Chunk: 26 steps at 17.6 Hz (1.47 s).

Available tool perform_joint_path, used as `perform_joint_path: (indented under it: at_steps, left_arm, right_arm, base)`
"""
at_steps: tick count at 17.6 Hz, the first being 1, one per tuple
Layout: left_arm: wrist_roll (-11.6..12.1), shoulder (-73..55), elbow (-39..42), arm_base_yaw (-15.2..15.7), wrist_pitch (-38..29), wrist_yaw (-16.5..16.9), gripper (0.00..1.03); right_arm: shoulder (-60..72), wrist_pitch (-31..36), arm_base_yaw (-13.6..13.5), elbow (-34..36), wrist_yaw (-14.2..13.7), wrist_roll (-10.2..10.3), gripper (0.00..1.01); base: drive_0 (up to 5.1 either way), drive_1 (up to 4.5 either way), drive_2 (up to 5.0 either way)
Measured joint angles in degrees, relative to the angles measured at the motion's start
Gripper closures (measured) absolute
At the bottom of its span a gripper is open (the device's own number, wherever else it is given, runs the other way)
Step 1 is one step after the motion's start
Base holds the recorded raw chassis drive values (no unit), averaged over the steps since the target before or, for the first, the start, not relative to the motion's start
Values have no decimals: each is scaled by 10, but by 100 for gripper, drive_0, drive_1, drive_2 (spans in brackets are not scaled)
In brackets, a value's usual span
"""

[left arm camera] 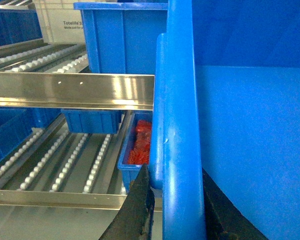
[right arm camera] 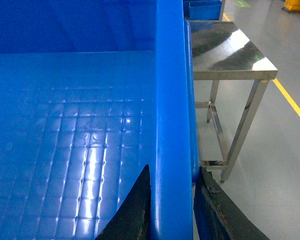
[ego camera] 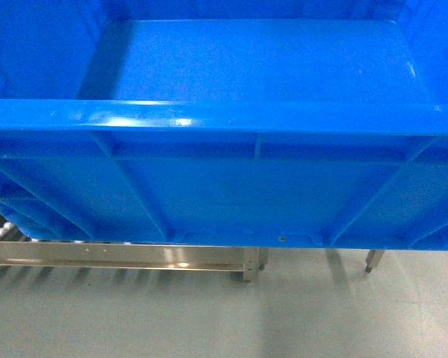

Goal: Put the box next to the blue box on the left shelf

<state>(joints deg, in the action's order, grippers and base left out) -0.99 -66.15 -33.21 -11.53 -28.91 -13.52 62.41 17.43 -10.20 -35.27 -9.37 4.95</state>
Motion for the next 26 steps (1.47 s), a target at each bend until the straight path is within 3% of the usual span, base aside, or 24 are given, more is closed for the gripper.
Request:
perform_joint_path:
  at_steps: [26]
  left_arm:
    - [0,0,0,0,-1,0,88]
  right_arm:
    - [-2,2,0,0,0,-1,83]
  base:
    - [-499,247,247]
